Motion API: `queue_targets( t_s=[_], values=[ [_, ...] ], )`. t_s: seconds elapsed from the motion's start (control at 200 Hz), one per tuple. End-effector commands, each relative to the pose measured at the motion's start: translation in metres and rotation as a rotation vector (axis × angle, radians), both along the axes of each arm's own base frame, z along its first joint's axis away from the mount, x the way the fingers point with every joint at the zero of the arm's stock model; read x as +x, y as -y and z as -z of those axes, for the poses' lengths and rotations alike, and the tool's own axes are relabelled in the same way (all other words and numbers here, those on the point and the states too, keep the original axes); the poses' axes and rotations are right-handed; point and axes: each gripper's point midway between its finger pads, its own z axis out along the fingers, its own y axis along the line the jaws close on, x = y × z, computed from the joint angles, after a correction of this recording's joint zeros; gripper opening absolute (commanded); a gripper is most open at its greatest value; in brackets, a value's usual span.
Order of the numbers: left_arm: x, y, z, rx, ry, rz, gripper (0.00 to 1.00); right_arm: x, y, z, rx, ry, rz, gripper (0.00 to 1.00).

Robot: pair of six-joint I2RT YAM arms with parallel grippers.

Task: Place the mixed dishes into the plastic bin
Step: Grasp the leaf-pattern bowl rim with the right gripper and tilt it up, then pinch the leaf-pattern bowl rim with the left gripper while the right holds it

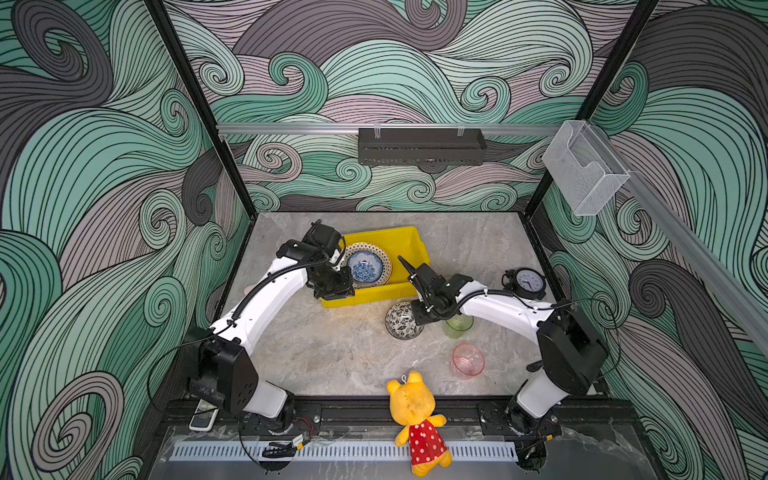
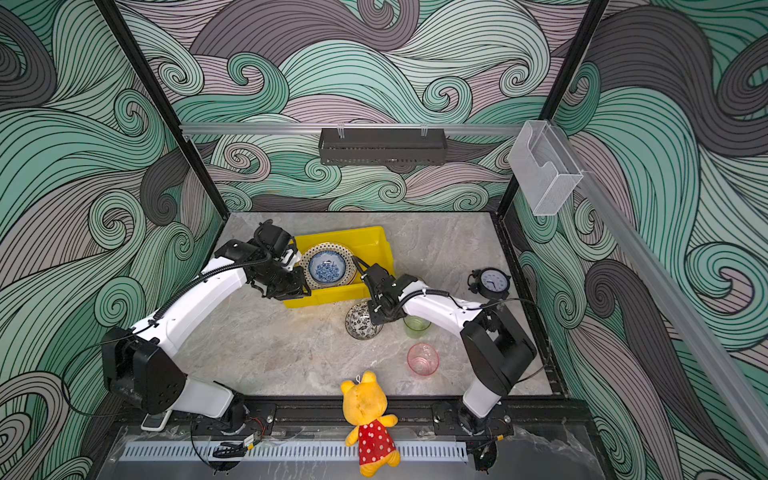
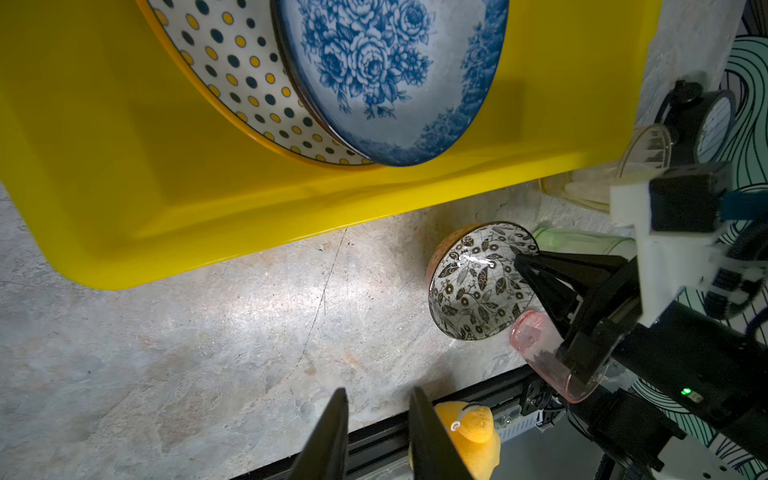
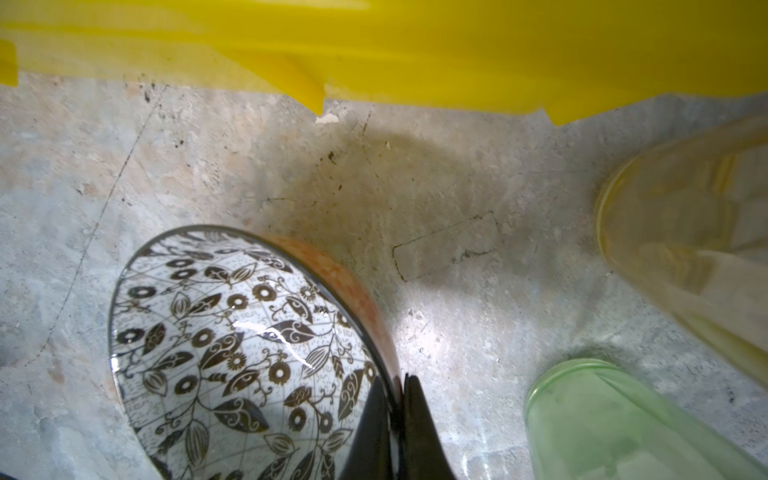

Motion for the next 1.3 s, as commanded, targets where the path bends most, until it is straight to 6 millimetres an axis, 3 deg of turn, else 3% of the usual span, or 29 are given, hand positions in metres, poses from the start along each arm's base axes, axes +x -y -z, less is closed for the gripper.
queue_targets(
  t_s=[0.0, 0.365, 0.801, 1.296],
  values=[
    [-0.008, 0.005, -0.001, -0.005, 0.001, 0.01, 0.31, 0.001, -0.001, -0.023, 0.035, 0.053, 0.009, 0.0],
    [-0.019, 0.015, -0.012, -0.022, 0.046, 0.025, 0.36, 0.0, -0.004, -0.054, 0.081, 0.112, 0.011, 0.0],
    [-0.022, 0.048, -0.01, -0.051, 0.106, 0.071, 0.37, -0.005, -0.013, -0.087, 0.145, 0.164, 0.003, 0.0],
    [-0.029, 0.068, -0.003, -0.048, 0.099, 0.131, 0.37, 0.001, -0.023, -0.107, 0.178, 0.194, 0.005, 0.0]
  ],
)
